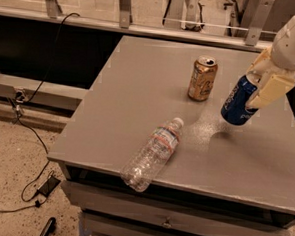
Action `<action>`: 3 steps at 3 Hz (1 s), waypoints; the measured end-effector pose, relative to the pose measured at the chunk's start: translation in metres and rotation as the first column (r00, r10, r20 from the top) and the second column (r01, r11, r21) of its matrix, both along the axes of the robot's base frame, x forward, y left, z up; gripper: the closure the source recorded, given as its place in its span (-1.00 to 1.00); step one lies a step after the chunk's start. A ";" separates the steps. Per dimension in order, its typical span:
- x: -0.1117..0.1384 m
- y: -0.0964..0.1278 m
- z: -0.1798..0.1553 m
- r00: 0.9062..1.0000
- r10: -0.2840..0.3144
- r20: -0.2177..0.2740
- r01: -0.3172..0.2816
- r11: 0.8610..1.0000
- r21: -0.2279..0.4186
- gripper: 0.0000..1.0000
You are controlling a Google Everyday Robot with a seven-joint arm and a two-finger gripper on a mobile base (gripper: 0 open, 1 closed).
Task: Move pepsi can near water bottle
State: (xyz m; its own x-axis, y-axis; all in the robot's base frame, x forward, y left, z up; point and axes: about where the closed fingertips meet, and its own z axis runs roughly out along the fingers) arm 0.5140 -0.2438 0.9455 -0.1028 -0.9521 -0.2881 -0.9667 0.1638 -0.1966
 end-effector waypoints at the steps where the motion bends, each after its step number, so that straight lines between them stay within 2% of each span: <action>1: -0.024 0.020 0.004 0.998 0.058 -0.015 -0.058 0.998 -0.006 1.00; 3: -0.063 0.054 -0.005 0.993 0.118 -0.031 -0.120 0.991 -0.054 1.00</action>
Offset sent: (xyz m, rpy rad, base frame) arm -0.0812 0.0513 -0.0039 -0.0543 0.0576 0.1172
